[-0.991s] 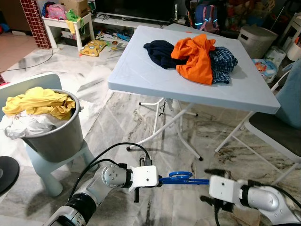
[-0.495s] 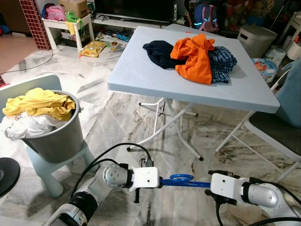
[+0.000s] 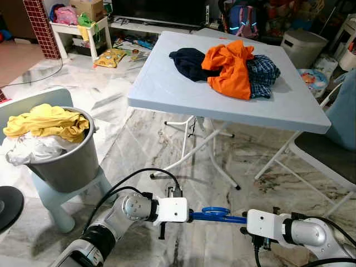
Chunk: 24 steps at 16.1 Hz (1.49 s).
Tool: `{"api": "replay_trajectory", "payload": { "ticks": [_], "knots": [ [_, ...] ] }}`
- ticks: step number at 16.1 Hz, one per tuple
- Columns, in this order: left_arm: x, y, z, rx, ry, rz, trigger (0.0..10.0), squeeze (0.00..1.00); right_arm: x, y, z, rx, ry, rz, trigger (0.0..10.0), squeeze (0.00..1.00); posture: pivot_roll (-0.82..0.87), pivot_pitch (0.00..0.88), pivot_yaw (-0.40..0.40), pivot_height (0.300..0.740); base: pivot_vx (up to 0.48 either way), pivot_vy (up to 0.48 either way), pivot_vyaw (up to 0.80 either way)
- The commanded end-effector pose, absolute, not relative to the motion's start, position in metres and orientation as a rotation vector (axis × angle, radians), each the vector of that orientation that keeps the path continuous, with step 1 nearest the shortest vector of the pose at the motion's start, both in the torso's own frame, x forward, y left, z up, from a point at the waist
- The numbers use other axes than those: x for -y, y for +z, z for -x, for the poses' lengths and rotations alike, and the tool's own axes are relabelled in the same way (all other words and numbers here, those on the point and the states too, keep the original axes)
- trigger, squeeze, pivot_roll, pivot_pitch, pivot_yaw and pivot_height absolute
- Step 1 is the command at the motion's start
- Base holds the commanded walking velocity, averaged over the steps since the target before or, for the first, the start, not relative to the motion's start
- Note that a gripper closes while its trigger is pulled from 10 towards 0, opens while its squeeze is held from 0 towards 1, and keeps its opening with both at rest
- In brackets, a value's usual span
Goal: Hang hanger
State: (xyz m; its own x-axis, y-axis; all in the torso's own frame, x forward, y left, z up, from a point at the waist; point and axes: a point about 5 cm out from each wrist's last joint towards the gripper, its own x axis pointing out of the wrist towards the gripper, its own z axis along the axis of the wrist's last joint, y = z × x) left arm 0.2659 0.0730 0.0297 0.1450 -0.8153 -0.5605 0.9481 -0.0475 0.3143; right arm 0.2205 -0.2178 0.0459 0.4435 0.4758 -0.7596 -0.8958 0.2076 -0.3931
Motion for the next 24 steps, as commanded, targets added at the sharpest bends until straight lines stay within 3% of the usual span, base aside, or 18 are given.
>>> {"api": "replay_trajectory", "payload": {
  "ticks": [1,11,12,13,18,24],
  "knots": [
    [-0.069,0.036,-0.271,-0.199,-1.453,-0.747,10.0,0.0,0.22,0.045,-0.219,-0.56,1.032,0.928,0.0,0.0,0.08,0.0,-0.079,0.74,0.0,0.0,0.0],
    [-0.067,0.036,-0.27,-0.193,-1.46,-0.752,10.0,0.0,0.222,0.042,-0.217,-0.582,1.04,0.936,0.0,0.0,0.08,0.0,-0.08,0.74,0.0,0.0,0.0],
    [-0.067,0.036,-0.27,-0.196,-1.459,-0.747,10.0,0.18,0.222,0.042,-0.217,-0.584,1.042,0.935,0.0,0.0,0.08,0.0,-0.081,0.74,0.0,0.0,0.0],
    [-0.066,0.038,-0.271,-0.186,-1.443,-0.719,10.0,1.0,0.222,0.042,-0.216,-0.586,1.044,0.934,0.0,0.0,0.08,0.0,-0.081,0.74,0.0,0.0,0.0],
    [-0.062,0.052,-0.281,-0.086,-1.389,-0.714,10.0,1.0,0.225,0.04,-0.217,-0.603,1.016,0.945,0.0,0.0,0.07,0.0,-0.088,0.74,0.0,0.0,0.0],
    [-0.081,0.047,-0.272,-0.192,-1.479,-0.681,10.0,1.0,0.236,0.037,-0.224,-0.591,0.94,1.019,0.0,0.0,0.08,0.0,-0.092,0.74,0.0,0.0,0.0]
  ]
}}
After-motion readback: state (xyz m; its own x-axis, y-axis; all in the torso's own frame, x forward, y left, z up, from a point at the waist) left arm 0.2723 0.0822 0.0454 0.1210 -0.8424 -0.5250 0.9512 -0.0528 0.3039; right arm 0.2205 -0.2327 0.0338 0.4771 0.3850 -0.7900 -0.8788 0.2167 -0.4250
